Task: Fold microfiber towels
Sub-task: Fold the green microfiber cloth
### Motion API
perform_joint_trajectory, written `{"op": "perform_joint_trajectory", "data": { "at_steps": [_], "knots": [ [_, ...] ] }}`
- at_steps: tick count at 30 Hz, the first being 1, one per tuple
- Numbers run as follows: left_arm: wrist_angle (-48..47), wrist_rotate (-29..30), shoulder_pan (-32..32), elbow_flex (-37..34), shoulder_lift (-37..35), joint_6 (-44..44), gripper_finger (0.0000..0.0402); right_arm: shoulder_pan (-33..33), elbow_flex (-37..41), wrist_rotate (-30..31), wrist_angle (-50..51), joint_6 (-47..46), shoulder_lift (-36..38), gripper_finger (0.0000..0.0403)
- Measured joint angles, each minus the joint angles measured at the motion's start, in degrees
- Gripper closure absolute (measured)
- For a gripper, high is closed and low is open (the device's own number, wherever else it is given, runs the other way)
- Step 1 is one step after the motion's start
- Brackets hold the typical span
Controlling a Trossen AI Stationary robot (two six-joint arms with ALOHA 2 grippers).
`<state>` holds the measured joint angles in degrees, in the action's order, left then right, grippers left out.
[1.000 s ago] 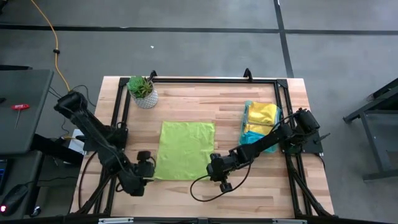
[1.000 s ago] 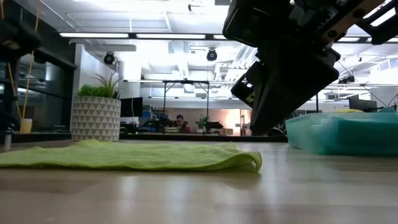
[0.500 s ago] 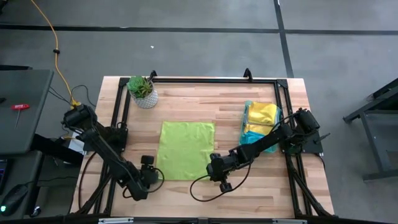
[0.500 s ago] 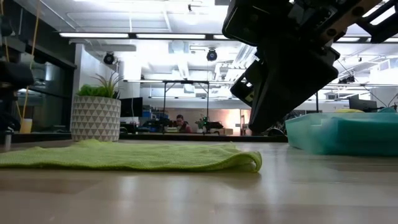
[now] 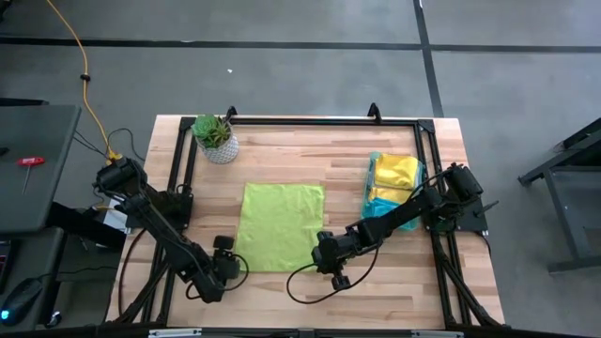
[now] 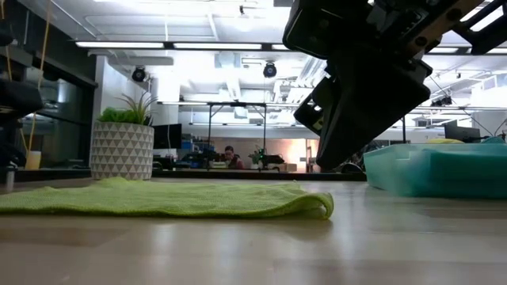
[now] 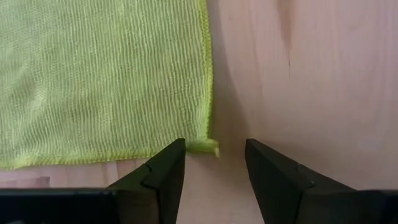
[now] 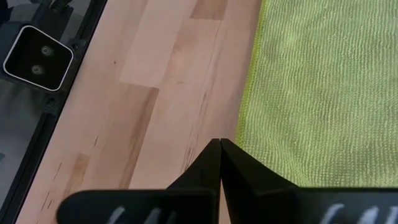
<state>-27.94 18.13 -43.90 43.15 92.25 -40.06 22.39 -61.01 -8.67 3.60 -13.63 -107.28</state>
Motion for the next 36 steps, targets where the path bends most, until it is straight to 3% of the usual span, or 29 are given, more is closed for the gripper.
{"op": "perform_joint_trajectory", "data": {
  "at_steps": [5, 10, 14, 23, 27, 30, 36],
  "knots": [
    [1.44, 1.69, 0.11, -0.04, 0.0, 1.61, 0.0268, 0.0, 0.0, 0.0, 0.08, 0.0, 0.0, 0.0403],
    [1.5, 2.0, 0.07, -0.04, 0.0, 1.32, 0.0337, 0.0, -1.53, 0.28, 2.49, -2.38, 0.14, 0.0402],
    [1.52, 2.79, 0.07, -0.04, 0.0, 1.1, 0.0394, 0.67, -3.69, 6.98, 5.05, -2.52, 0.26, 0.0403],
    [1.4, 3.54, 0.07, -0.04, 0.0, 0.19, 0.0398, 6.68, -4.33, 13.48, 5.18, -1.39, -1.1, 0.0403],
    [1.37, 3.73, 0.07, -0.06, 0.0, -0.2, 0.0399, 7.5, -4.33, 22.11, 5.16, -1.88, -3.2, 0.0403],
    [1.35, 3.76, 0.07, -0.06, 0.0, -0.34, 0.0399, 6.65, -4.33, 25.11, 5.02, -2.86, -4.08, 0.0403],
    [1.24, 3.72, 0.07, -0.06, 0.0, -0.45, 0.04, 4.64, -4.33, 18.89, 5.81, -4.45, -4.28, 0.0403]
  ]
}}
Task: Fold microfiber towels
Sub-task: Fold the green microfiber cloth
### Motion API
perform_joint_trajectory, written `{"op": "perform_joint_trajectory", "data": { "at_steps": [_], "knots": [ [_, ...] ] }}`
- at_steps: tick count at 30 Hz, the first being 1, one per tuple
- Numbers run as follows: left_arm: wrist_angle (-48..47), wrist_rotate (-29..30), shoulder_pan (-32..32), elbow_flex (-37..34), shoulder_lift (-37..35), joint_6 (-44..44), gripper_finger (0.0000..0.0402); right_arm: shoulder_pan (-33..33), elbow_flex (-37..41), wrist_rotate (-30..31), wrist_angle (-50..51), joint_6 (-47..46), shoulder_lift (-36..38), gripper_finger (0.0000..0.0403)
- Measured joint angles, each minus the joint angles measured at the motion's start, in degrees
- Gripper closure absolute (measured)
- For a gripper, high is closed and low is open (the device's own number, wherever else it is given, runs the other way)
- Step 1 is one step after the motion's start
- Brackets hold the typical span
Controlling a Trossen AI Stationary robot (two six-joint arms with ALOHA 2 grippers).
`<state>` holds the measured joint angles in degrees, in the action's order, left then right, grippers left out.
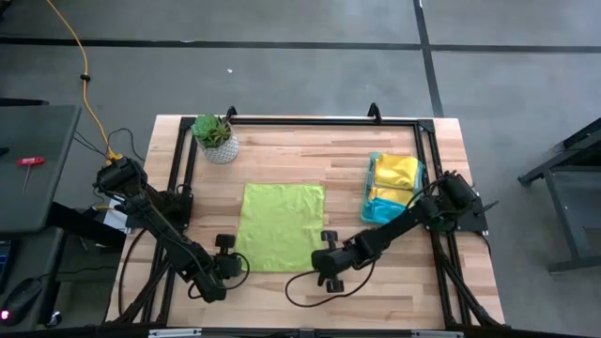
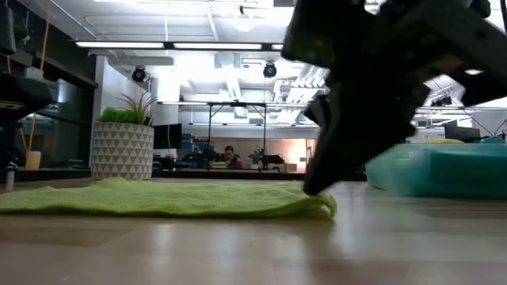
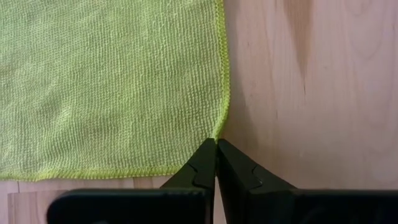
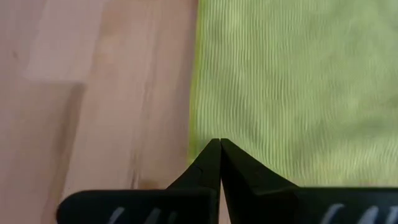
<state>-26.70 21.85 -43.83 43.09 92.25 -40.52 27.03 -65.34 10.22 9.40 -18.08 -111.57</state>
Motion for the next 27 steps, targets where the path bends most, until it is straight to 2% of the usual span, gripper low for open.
{"op": "perform_joint_trajectory", "data": {
  "at_steps": [3, 8, 18, 27],
  "knots": [
    [-0.07, 0.02, 0.0, 0.0, 0.0, 0.01, 0.0401, -0.14, 0.04, -0.66, 3.43, -1.36, 0.0, 0.0403],
    [-0.07, -0.01, 0.0, 0.0, 0.0, 0.01, 0.0401, -0.14, 0.04, 3.27, 8.2, -3.87, 0.0, 0.0403],
    [-0.18, 0.05, -0.02, 0.0, 0.0, 0.14, 0.0401, 2.62, 0.07, -0.77, 12.89, 0.61, 1.55, 0.0403],
    [-0.37, -0.61, -0.04, -0.09, 0.0, 0.01, 0.0401, 5.74, 0.17, 5.37, 13.13, -2.15, 5.95, 0.0403]
  ]
}}
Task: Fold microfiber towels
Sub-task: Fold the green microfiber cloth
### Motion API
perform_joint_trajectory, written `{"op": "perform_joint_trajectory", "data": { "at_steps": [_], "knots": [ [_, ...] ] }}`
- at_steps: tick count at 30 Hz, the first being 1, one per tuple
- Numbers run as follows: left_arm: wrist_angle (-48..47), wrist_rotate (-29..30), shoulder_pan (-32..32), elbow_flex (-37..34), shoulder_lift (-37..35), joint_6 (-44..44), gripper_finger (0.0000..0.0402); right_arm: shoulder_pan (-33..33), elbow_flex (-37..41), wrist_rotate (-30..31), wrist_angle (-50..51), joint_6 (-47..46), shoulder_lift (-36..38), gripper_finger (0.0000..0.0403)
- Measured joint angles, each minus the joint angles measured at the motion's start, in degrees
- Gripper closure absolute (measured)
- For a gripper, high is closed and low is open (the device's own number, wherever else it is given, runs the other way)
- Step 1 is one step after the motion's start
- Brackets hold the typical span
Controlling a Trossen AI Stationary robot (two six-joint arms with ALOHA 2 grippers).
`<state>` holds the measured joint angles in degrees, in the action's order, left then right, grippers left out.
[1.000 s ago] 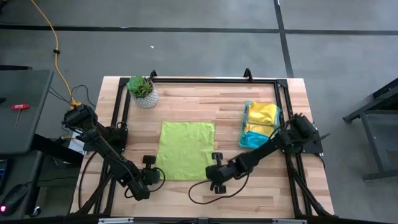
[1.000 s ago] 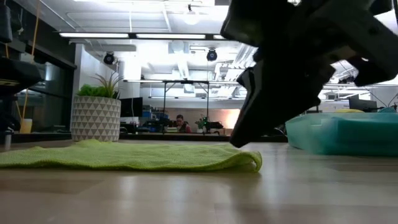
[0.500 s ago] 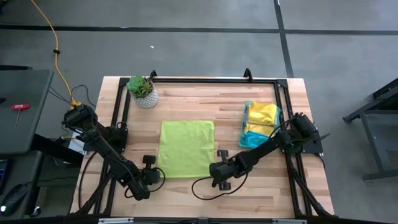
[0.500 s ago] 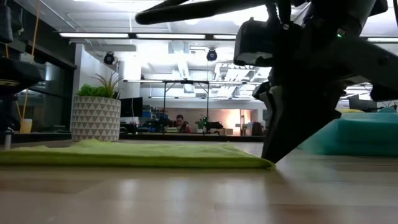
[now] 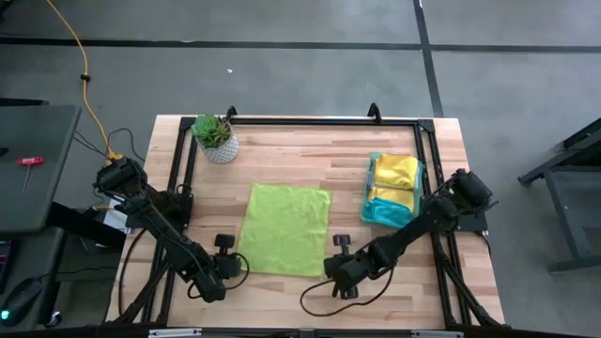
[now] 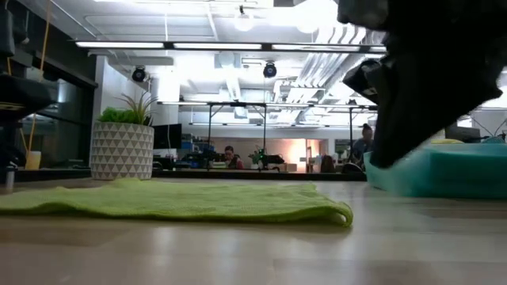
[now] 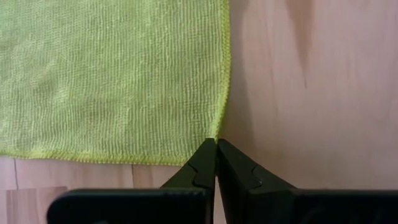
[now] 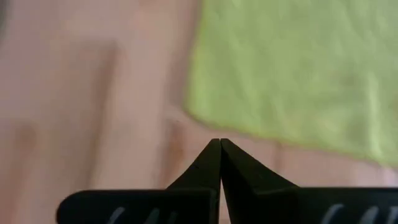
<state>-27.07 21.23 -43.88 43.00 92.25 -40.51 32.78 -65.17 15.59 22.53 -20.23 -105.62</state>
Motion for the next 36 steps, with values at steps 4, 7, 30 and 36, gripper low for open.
{"op": "perform_joint_trajectory", "data": {
  "at_steps": [4, 7, 30, 36],
  "knots": [
    [0.07, 0.09, -0.04, 0.0, 0.0, 0.0, 0.0401, 0.02, 0.0, -4.42, -8.52, -1.7, -0.43, 0.0398],
    [0.31, 0.22, 0.0, 0.02, 0.0, 0.0, 0.0401, 0.0, 0.0, -6.53, -13.13, -0.25, -1.62, 0.0375],
    [0.39, 0.61, 0.0, 0.07, 0.0, -1.29, 0.0401, 0.02, -0.02, -4.67, -14.79, 8.3, -7.34, 0.0242],
    [0.39, 0.61, 0.0, 0.07, 0.0, -1.31, 0.0401, -0.04, -0.15, -4.32, -16.1, 7.87, -8.77, 0.0242]
  ]
}}
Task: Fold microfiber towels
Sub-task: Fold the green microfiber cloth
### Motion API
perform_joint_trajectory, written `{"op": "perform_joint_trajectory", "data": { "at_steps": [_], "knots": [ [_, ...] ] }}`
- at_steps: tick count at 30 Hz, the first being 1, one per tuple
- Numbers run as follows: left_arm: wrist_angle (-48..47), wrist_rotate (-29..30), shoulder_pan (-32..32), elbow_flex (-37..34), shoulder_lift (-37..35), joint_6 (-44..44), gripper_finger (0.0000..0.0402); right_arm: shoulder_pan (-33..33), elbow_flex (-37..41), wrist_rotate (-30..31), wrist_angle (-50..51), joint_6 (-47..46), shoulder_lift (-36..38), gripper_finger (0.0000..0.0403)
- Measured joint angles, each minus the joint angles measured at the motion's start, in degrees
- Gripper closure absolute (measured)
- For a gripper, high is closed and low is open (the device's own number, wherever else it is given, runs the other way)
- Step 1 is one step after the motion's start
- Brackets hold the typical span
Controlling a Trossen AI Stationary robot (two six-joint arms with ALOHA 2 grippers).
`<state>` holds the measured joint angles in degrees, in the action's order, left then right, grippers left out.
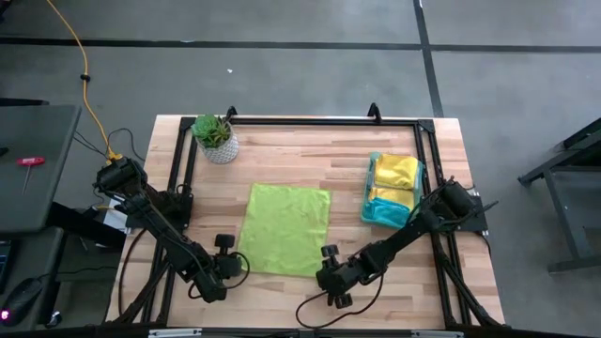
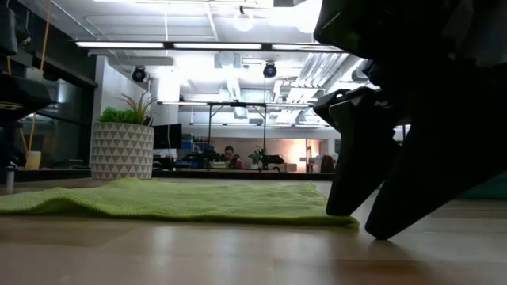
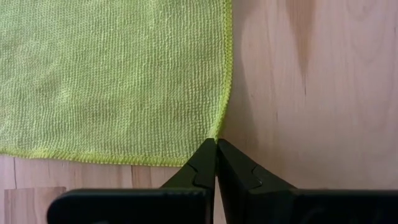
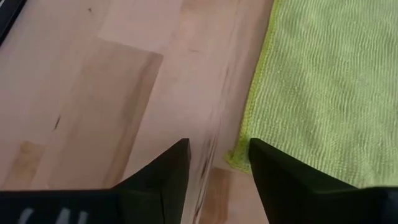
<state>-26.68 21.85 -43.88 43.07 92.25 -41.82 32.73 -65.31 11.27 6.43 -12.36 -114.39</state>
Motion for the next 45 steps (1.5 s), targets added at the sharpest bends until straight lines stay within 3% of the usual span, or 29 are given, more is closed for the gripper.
{"op": "perform_joint_trajectory", "data": {
  "at_steps": [13, 24, 31, 38, 45],
  "knots": [
    [2.87, -0.17, 0.0, 0.02, 0.0, -0.04, 0.0401, -0.02, -0.24, 3.72, 4.55, -9.51, -0.22, 0.0251],
    [2.86, -0.2, 0.0, 0.02, 0.0, -0.04, 0.0401, -0.11, -0.14, 4.83, 7.5, -13.2, -0.26, 0.0396],
    [2.29, -2.95, -0.02, 1.28, -0.91, -3.04, 0.0401, 0.43, -2.7, 4.55, 10.15, -13.15, 0.01, 0.04],
    [2.05, -3.11, -0.15, 5.02, -5.07, -1.13, 0.0401, 0.82, -11.9, 1.9, 21.68, -10.35, 2.39, 0.0402],
    [-6.85, 8.08, -0.01, 6.69, -11.4, -4.96, 0.0401, -0.35, -19.98, 11.34, 35.83, -9.55, 2.27, 0.0402]
  ]
}}
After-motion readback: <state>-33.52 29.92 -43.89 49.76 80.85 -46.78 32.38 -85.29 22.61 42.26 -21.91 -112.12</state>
